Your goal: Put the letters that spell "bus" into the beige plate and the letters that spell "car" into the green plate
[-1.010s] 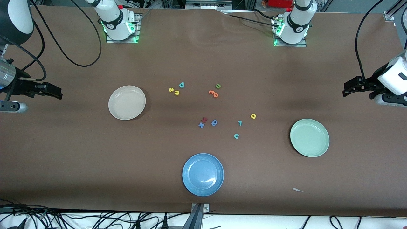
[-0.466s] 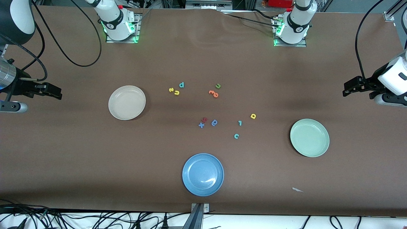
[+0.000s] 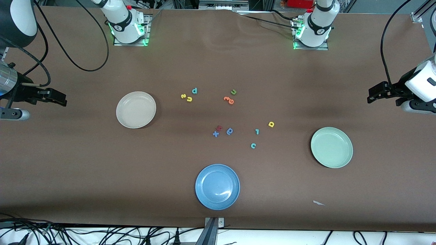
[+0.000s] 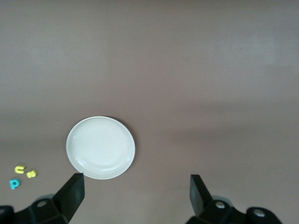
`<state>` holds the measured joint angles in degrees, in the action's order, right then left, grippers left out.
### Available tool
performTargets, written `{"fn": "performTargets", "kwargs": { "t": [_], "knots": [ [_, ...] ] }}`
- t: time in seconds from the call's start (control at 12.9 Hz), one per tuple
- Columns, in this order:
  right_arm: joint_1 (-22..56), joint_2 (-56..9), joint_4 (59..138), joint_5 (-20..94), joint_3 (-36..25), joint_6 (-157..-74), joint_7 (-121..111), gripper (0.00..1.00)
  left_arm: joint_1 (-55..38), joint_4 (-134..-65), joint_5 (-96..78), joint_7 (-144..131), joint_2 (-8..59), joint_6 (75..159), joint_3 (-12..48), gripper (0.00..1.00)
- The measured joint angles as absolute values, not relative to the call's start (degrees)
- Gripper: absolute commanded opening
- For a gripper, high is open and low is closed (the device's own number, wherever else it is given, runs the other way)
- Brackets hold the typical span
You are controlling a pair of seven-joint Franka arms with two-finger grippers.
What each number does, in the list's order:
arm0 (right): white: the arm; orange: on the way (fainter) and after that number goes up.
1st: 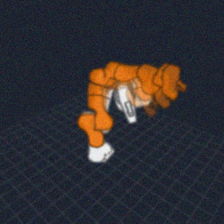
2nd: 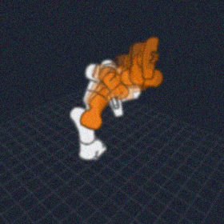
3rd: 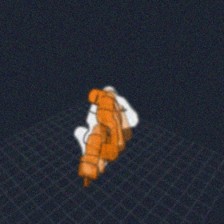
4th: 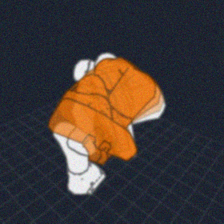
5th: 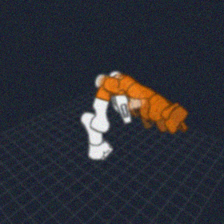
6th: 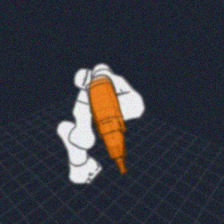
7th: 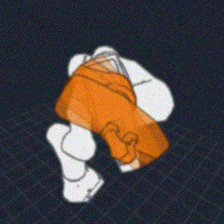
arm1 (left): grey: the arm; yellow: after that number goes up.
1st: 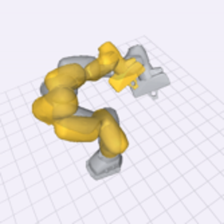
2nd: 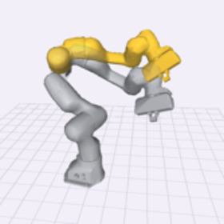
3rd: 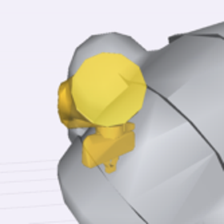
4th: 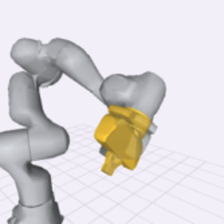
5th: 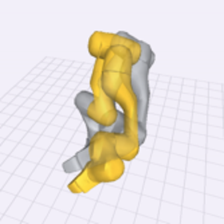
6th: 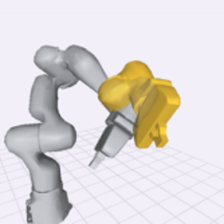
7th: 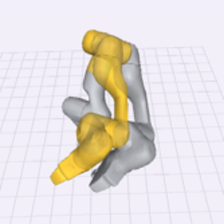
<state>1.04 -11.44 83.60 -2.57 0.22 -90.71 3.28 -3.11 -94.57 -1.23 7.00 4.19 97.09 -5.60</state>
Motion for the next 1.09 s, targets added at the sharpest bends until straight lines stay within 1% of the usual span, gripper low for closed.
{"fn": "performTargets", "kwargs": {
  "t": [1.09],
  "knots": [
    [1.04, -11.41, 83.57, -1.82, 0.22, -90.53, 3.28, 1.00, -3.10, -94.57, -1.23, 7.00, 4.19, 97.09, -5.60, 1.00]
  ]
}}
